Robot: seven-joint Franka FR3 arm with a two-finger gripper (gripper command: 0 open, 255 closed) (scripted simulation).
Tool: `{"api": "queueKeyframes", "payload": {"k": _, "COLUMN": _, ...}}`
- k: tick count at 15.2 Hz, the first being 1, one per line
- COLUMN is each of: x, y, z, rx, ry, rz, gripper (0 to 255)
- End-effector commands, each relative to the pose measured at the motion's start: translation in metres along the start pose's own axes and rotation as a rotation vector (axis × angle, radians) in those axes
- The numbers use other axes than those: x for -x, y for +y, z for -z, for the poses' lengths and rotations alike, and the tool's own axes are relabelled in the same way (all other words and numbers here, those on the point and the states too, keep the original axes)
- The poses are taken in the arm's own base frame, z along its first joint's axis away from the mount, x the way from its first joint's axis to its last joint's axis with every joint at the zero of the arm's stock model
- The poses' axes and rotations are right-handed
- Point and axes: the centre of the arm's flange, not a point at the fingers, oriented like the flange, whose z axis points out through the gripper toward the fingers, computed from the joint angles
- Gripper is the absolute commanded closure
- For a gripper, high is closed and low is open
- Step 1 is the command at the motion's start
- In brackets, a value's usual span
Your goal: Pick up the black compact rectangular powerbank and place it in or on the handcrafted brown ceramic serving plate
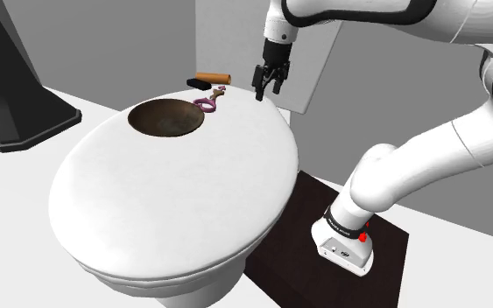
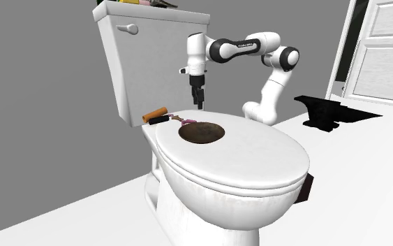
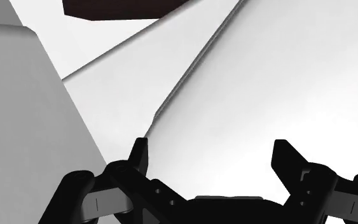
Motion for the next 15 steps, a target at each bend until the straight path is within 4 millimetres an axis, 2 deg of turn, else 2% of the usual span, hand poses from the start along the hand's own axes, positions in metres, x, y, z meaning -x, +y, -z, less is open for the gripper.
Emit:
{"api": "queueKeyframes", "payload": {"k": 1, "x": -0.025, "y": -0.011, "z": 0.001, "rx": -0.004, "ry": 0.003, "rz": -0.005, "gripper": 0}}
{"api": "queueKeyframes", "payload": {"k": 15, "x": -0.184, "y": -0.092, "z": 0.028, "rx": -0.03, "ry": 0.022, "rz": -0.032, "gripper": 0}}
